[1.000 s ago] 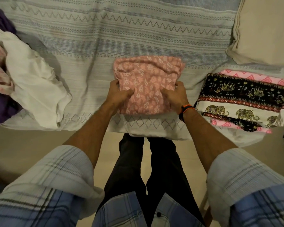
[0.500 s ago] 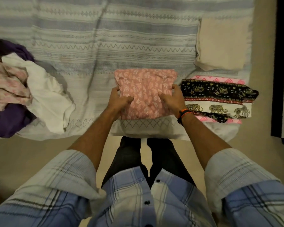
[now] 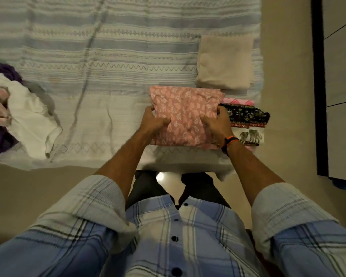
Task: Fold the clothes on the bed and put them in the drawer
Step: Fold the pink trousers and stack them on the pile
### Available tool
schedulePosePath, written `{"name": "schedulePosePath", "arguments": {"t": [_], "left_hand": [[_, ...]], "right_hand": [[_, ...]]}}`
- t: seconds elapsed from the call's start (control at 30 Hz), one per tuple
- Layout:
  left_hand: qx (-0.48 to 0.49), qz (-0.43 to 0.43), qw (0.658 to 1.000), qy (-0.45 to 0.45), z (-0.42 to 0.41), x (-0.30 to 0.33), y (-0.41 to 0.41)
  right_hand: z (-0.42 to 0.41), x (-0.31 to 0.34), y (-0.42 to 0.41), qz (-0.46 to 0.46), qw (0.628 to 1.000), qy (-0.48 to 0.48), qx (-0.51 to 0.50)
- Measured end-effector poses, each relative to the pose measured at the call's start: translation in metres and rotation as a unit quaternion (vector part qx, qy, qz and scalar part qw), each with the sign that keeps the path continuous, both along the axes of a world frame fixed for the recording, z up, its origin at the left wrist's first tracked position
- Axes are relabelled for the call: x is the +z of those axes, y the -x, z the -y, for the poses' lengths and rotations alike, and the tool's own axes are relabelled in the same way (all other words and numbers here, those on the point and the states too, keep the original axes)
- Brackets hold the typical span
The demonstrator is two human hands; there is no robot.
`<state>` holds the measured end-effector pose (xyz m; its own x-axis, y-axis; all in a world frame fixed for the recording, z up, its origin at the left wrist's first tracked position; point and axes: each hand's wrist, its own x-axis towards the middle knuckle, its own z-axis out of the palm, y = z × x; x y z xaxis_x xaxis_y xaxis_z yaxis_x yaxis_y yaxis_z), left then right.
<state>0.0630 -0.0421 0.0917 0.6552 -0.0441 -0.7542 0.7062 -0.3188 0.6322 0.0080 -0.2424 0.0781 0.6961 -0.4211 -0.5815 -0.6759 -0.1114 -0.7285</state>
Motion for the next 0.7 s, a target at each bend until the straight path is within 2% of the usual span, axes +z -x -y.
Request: {"name": "schedulePosePath", "arguments": {"t": [0.37,0.7], "left_hand": [[-0.021,0.008,1.000,-0.009,0.120,-0.012,0.025],[-0.023,-0.026,0.999,-0.025,0.154,-0.054,0.020]], "right_hand": [[0.117,-0.009,0.035,-0.009,0.999,0.007,-0.031],[0.150,-0.047,0.035,-0.046,0.998,0.009,-0.032]]}}
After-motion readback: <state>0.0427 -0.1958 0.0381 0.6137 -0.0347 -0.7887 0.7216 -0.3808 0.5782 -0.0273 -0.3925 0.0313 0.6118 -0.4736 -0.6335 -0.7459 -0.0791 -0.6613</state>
